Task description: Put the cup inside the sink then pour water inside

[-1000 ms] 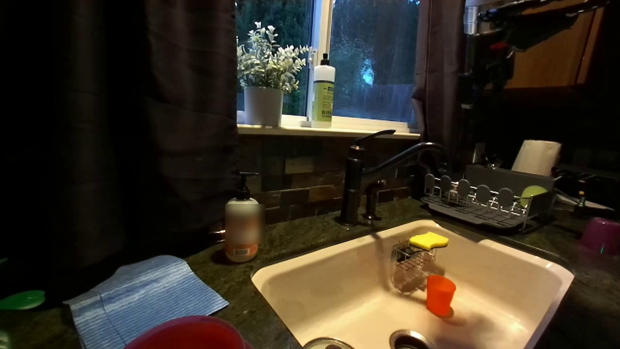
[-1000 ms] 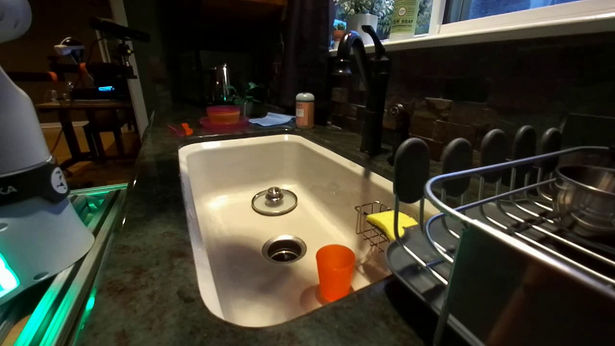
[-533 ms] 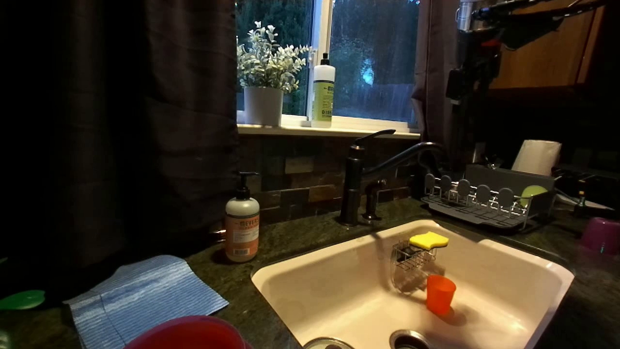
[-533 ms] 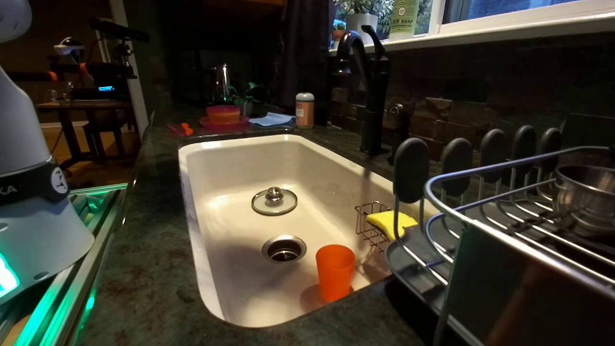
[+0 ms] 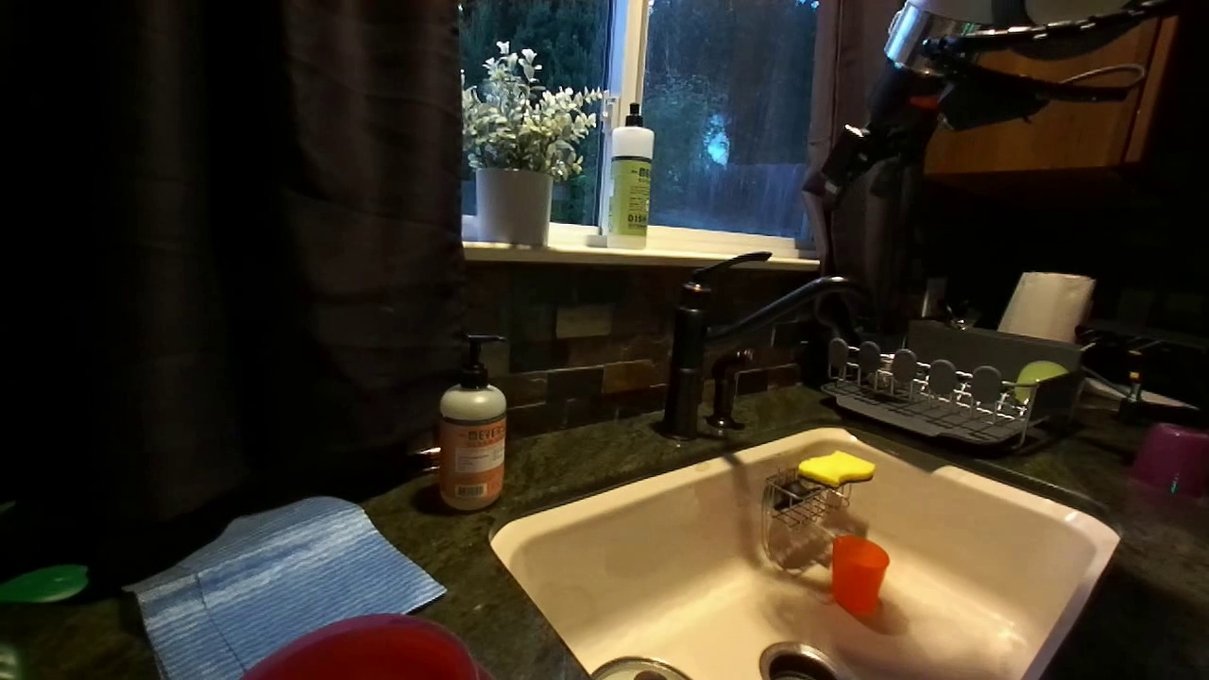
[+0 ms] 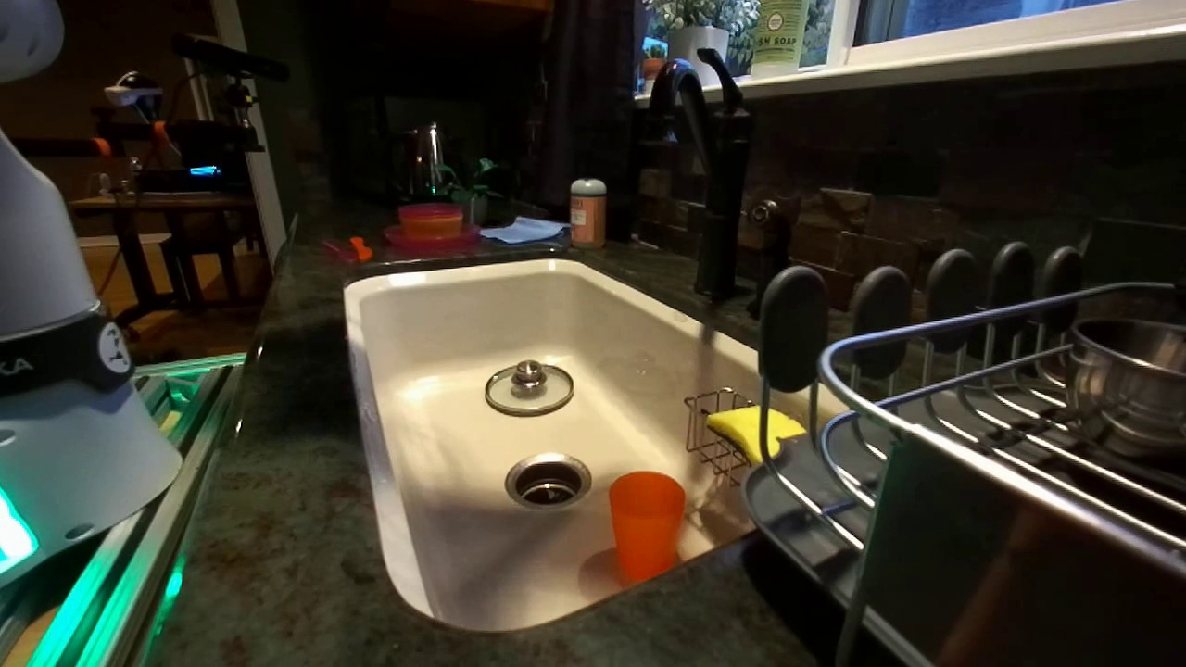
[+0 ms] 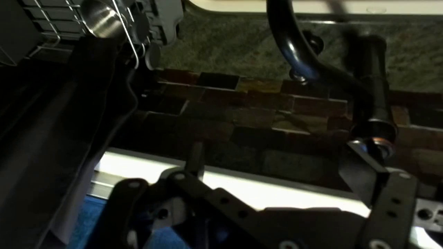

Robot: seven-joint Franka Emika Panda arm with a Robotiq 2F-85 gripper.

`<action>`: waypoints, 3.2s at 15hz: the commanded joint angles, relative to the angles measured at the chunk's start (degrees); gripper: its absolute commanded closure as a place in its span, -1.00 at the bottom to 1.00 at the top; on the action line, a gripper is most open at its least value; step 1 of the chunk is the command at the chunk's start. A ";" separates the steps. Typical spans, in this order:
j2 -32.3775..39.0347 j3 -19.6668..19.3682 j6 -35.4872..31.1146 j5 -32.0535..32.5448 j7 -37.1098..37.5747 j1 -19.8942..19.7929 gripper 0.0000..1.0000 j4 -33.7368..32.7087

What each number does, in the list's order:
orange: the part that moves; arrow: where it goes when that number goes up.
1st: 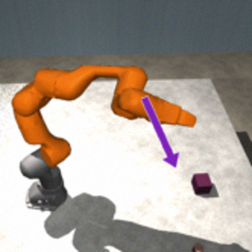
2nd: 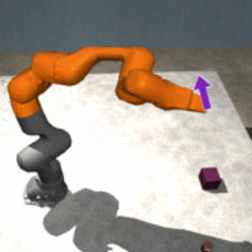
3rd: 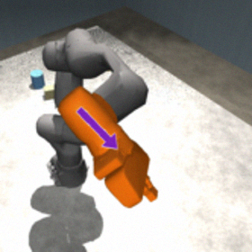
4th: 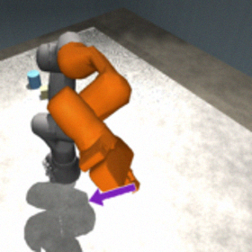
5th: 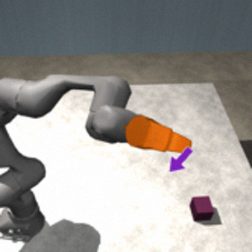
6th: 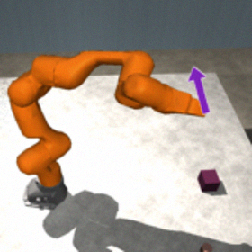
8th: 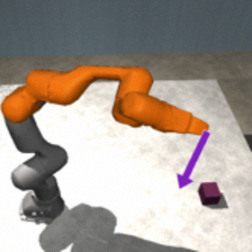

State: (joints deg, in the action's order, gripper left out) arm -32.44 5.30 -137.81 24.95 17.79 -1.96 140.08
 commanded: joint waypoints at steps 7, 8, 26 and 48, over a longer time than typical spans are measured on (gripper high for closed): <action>5.04 -6.37 -15.84 -24.74 -5.74 3.42 -1.00 2.47; 5.69 -7.05 -15.00 -28.09 -6.41 4.56 -1.00 1.85; 11.35 -17.12 -10.09 -62.27 -21.09 13.79 -1.00 -3.69; 20.66 -12.37 3.18 -64.81 -20.04 4.95 -0.02 -11.40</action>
State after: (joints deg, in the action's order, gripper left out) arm -13.23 -7.77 -136.60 -37.65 -1.32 4.03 130.14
